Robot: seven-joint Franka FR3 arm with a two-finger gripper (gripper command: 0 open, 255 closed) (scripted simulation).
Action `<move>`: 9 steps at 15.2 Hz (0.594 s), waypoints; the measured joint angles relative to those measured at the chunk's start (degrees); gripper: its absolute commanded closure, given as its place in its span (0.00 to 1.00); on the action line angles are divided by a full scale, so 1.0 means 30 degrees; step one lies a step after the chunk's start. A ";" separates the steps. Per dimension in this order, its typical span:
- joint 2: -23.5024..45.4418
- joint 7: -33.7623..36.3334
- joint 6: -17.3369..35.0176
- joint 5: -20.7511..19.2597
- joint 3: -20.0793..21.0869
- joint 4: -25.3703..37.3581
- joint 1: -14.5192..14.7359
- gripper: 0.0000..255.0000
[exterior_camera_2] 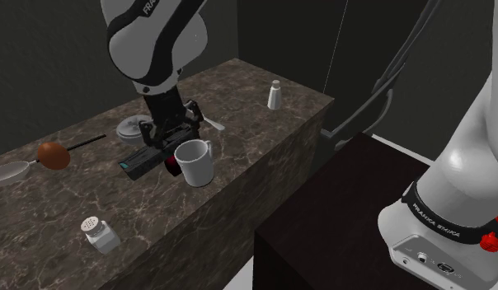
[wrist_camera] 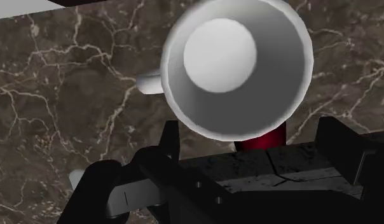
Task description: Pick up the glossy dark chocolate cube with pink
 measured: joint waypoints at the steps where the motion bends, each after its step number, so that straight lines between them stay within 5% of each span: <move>1: 0.0525 0.0217 0.0034 -0.0265 -0.0134 0.0877 0.0164 0.00; 4: 0.1668 0.0634 0.0126 -0.1198 -0.0180 0.2494 0.0485 0.00; 9: 0.3537 0.0836 0.0860 -0.0850 -0.0096 0.2516 0.0614 0.00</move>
